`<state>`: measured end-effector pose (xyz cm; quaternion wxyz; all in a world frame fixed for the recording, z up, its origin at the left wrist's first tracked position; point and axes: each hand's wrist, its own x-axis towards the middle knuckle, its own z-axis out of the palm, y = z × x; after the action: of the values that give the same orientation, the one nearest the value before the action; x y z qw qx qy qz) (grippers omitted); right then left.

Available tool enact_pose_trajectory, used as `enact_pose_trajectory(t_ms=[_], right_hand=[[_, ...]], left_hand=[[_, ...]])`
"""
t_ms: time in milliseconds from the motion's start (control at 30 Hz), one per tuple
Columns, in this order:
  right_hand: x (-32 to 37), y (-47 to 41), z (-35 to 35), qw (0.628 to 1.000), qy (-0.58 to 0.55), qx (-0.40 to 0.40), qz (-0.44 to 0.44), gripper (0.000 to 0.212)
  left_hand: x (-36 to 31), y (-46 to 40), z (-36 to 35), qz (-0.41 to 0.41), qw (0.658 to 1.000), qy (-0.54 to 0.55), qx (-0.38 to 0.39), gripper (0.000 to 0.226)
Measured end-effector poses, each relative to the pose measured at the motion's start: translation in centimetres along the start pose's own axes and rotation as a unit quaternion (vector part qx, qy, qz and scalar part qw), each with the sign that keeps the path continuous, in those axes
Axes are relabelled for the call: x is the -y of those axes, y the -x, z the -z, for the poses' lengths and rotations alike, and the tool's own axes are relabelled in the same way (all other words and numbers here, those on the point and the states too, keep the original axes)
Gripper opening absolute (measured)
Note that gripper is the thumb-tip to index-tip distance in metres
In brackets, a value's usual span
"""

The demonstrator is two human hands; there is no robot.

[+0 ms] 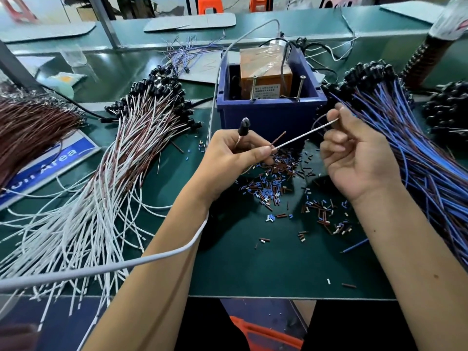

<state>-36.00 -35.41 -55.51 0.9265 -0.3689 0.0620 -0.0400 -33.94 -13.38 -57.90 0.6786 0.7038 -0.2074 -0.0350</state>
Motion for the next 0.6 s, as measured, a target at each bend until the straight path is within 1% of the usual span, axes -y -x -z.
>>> enact_pose_trajectory(t_ms=[33, 100, 200, 267, 333, 367, 433, 500, 600], right_hand=[[0.0, 0.0, 0.1, 0.999, -0.009, 0.038, 0.015, 0.006], [0.0, 0.2, 0.1, 0.991, 0.019, 0.117, 0.057, 0.015], [-0.3, 1.0, -0.4, 0.958, 0.146, 0.220, 0.110, 0.028], [-1.0, 1.5, -0.8, 0.926, 0.257, 0.251, 0.119, 0.026], [-2.1, 1.9, -1.1, 0.889, 0.360, 0.261, 0.113, 0.019], [-2.7, 2.0, -1.2, 0.879, 0.387, 0.256, 0.107, 0.014], [-3.5, 2.1, -1.4, 0.883, 0.397, 0.234, 0.088, 0.006], [-4.0, 2.1, -1.6, 0.890, 0.396, 0.217, 0.060, 0.012], [-4.3, 2.0, -1.6, 0.886, 0.413, 0.211, 0.029, 0.020]], left_hand=[[-0.1, -0.1, -0.1, 0.005, 1.000, 0.026, -0.009, 0.008], [-0.4, -0.1, -0.1, 0.015, 0.996, 0.087, -0.029, 0.011], [-0.9, 0.0, 0.5, 0.028, 0.976, 0.212, -0.027, 0.022], [-1.3, 0.2, 1.0, 0.037, 0.962, 0.269, -0.001, 0.025], [-1.6, 0.3, 1.2, 0.040, 0.958, 0.284, 0.027, 0.027], [-1.7, 0.4, 1.2, 0.040, 0.957, 0.286, 0.036, 0.028], [-1.9, 0.4, 1.1, 0.033, 0.957, 0.286, 0.047, 0.031], [-2.1, 0.5, 1.0, 0.020, 0.958, 0.281, 0.054, 0.033], [-2.2, 0.6, 0.8, 0.012, 0.963, 0.264, 0.058, 0.032]])
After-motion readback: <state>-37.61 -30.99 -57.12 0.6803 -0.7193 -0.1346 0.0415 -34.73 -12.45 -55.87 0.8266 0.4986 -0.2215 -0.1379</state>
